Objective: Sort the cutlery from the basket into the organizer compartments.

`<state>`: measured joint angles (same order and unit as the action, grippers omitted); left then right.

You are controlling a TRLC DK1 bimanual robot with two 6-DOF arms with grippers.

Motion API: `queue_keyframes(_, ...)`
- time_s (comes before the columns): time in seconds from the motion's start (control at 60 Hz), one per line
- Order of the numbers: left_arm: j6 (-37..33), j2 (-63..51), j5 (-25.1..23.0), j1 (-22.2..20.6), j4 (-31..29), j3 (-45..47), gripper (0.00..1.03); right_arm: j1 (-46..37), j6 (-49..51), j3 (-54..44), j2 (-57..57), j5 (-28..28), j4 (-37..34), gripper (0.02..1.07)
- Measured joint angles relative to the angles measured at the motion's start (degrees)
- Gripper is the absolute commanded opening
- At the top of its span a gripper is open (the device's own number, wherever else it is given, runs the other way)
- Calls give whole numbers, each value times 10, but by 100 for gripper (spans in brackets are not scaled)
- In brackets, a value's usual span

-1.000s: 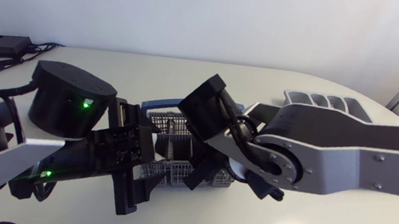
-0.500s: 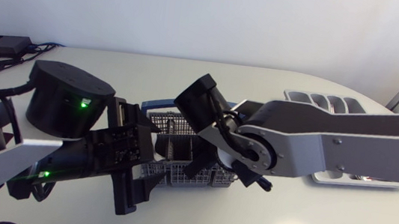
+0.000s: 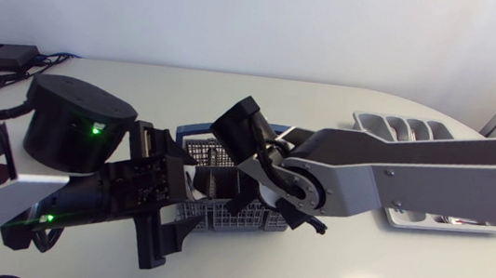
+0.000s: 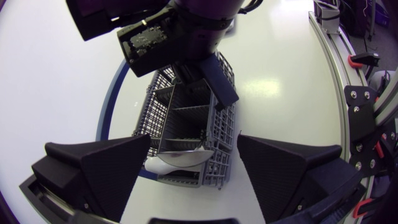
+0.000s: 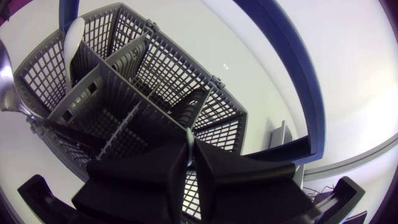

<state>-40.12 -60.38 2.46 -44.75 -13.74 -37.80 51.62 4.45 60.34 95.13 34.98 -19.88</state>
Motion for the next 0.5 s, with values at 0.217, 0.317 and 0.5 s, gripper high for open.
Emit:
queue_keyframes(0.217, 0, 4, 0, 0, -1, 0, 96, 0, 12, -18, -35, 4, 25, 8)
queue_keyframes(0.317, 0, 5, 0, 0, -1, 0, 96, 4, 23, -37, -70, 4, 35, 8)
queue_keyframes(0.5, 6, 12, 0, -6, -1, 0, 96, 16, 48, -82, -160, -15, 53, 8)
